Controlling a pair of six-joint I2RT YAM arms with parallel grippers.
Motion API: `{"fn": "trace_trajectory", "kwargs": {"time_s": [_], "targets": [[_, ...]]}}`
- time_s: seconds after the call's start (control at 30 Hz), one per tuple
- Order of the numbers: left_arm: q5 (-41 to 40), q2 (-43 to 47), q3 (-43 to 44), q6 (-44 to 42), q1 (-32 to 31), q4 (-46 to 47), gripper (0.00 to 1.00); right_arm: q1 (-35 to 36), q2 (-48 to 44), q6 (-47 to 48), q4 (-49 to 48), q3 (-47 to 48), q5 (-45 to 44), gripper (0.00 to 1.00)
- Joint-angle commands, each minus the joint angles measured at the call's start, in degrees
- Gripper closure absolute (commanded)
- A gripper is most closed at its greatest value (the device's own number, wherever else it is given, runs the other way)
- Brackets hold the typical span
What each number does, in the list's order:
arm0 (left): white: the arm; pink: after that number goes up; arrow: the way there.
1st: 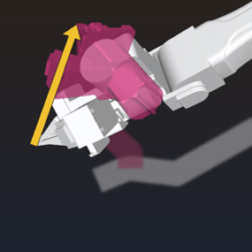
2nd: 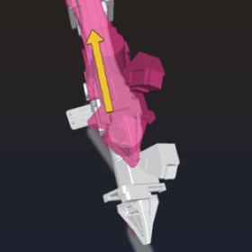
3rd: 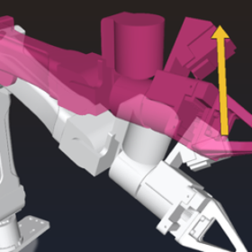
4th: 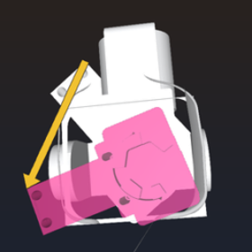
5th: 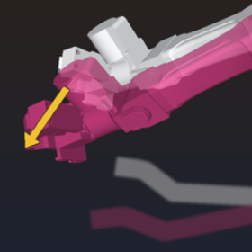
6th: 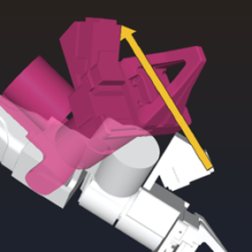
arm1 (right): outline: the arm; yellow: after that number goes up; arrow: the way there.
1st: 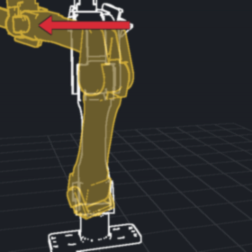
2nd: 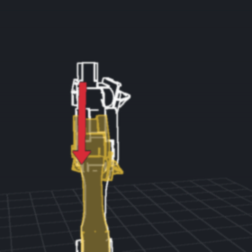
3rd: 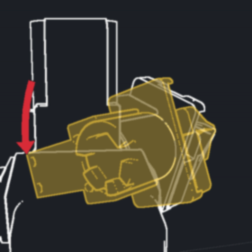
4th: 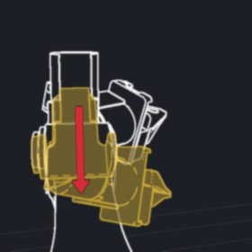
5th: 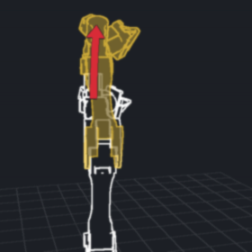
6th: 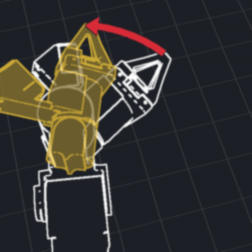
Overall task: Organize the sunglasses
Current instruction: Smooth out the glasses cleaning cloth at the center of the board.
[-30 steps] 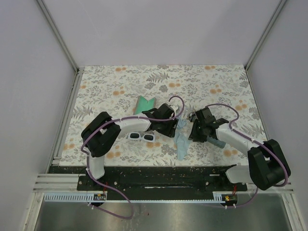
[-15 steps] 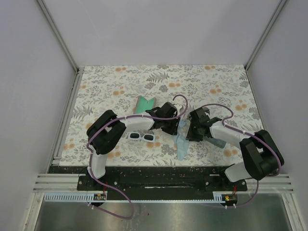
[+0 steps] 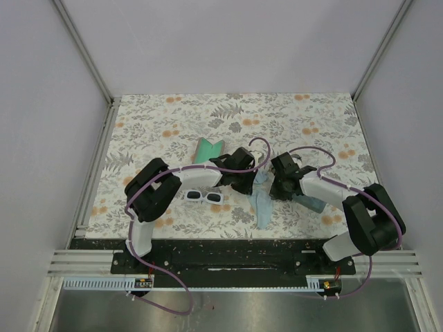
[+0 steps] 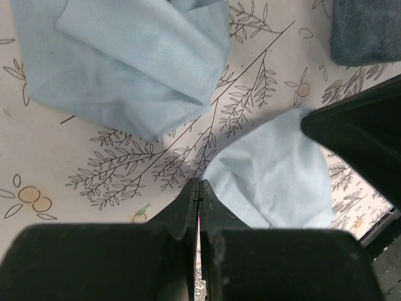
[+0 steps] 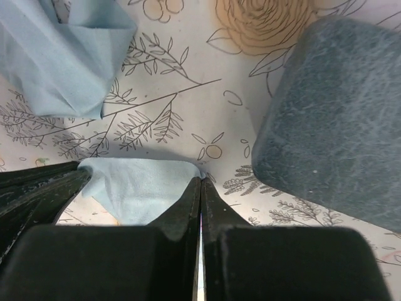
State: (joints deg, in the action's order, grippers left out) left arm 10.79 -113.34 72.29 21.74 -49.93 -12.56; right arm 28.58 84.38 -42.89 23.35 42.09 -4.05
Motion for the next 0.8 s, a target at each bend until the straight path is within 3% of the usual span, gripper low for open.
{"fn": "trace_trajectory", "kwargs": {"time_s": [0.0,0.27,0.67,0.73,0.77], "targets": [[0.1,3.9,-0.2,-2.0,-0.1,-3.9,1.0,0.4,-0.8,2.6,3.3,4.9,-4.6,1.0],[-1.0,6.6,-0.7,-2.6,-0.1,-6.2,1.0,0.4,1.6,7.8,5.9,12.9,-6.9,1.0],[-0.9,8.0,-3.6,-0.2,0.8,-5.1,1.0,0.4,10.2,14.6,4.8,22.7,-1.1,1.0],[0.5,8.7,-5.2,0.8,1.4,-3.8,1.0,0.4,11.1,15.6,4.4,23.8,1.1,0.96],[1.4,8.9,-6.0,1.2,1.7,-3.1,1.0,0.4,11.5,15.9,4.2,24.0,1.9,0.89]]}}
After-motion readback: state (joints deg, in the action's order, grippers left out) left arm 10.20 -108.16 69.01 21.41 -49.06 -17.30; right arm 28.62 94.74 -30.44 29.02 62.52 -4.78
